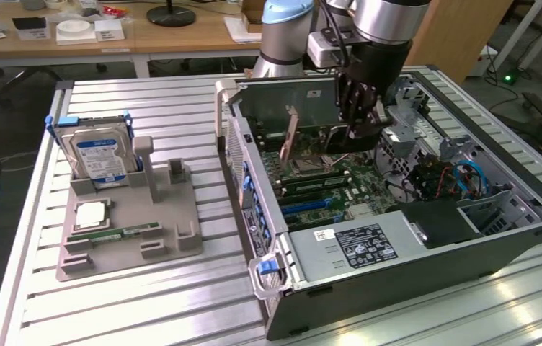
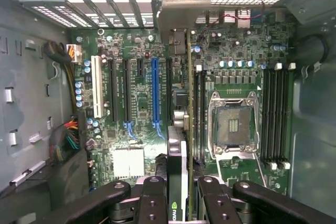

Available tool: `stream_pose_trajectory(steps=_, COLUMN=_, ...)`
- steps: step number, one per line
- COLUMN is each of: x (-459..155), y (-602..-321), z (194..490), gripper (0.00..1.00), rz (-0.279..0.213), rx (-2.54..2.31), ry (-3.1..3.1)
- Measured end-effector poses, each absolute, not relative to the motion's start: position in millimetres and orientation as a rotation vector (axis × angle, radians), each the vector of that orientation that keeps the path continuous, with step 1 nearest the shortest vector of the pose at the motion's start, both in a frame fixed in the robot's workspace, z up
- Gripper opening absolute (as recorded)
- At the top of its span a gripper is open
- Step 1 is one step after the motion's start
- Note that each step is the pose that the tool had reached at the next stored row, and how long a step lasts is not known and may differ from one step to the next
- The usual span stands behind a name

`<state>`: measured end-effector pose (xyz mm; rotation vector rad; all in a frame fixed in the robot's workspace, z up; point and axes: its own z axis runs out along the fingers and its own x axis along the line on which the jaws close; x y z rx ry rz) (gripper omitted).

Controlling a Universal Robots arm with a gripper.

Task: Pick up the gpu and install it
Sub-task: 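Insert the gpu into the slot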

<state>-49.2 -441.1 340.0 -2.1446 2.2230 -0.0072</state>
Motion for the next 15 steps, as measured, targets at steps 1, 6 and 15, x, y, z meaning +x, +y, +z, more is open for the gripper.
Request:
stream_pose_trajectory(steps=1, x=-49.2, y=-442.3, z=339.7, gripper=0.27, rz=-0.007, rx=-2.145, ry=2.223)
stream_pose_trajectory(steps=6, x=-50.4, y=-443.8, z=337.5, gripper=0.27, rz=-0.007, rx=-2.144, ry=2.223)
stream_pose_trajectory(steps=15, x=-51.0, y=-443.8, z=335.8, gripper=0.27, rz=-0.008, rx=-2.144, ry=2.222)
